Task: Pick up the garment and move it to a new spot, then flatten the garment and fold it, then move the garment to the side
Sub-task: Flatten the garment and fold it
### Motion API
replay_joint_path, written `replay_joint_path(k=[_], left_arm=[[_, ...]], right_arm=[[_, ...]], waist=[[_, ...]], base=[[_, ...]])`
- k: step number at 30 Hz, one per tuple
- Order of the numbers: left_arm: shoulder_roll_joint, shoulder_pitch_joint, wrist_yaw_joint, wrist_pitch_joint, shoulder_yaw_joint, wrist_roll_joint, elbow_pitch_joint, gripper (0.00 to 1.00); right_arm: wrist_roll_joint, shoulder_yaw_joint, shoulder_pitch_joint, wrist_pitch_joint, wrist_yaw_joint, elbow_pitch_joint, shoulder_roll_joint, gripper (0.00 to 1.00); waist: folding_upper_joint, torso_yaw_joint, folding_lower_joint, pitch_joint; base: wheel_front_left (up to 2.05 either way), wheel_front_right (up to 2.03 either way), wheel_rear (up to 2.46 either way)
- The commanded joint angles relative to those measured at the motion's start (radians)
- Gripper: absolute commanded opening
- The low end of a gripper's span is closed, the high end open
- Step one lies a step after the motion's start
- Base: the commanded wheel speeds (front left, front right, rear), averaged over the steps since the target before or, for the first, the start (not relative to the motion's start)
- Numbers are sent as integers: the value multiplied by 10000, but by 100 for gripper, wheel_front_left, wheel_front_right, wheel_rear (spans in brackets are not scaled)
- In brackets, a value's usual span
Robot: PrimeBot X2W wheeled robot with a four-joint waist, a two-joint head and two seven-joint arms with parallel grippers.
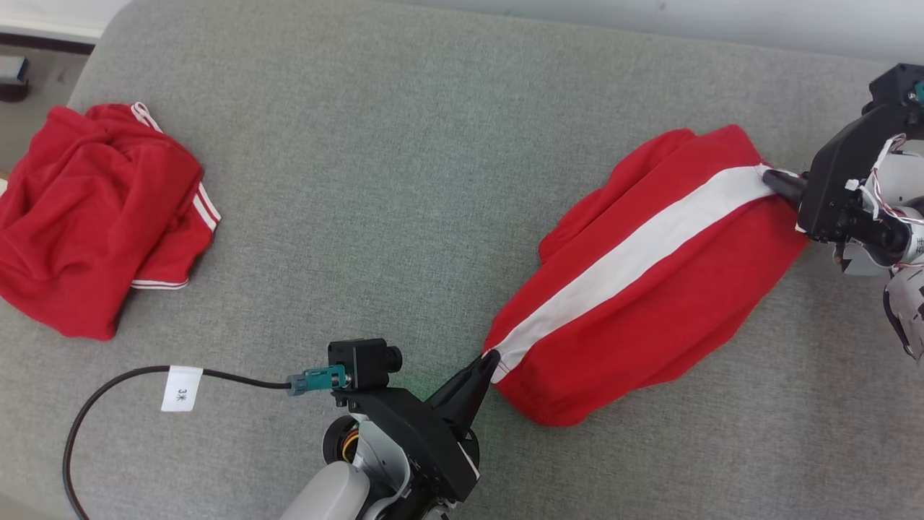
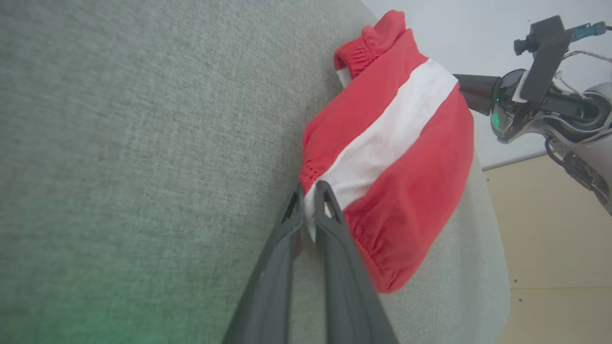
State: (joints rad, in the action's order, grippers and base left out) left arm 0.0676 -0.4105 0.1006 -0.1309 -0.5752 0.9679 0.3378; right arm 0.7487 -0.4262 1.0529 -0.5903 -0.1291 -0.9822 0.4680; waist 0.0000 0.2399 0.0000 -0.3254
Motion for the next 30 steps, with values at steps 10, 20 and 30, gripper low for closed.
replay_joint_path(k=[10, 20, 30], left_arm=[[126, -137, -92, 175, 165, -53, -33, 0], [352, -151, -175, 713, 487, -195, -386, 0], [594, -72, -141, 1582, 1279, 98, -2089, 0]], right_arm=[[-112, -185, -1, 136, -31, 545, -114, 0], [-201, -170, -358, 1223, -32, 1930, 403, 0], [10, 708, -1494, 2186, -32, 4546, 935, 0]], waist=[[0, -104, 0, -26], [0, -385, 0, 351], [0, -909, 0, 687]], base=[[0, 0, 0], [0, 0, 0], [0, 0, 0]])
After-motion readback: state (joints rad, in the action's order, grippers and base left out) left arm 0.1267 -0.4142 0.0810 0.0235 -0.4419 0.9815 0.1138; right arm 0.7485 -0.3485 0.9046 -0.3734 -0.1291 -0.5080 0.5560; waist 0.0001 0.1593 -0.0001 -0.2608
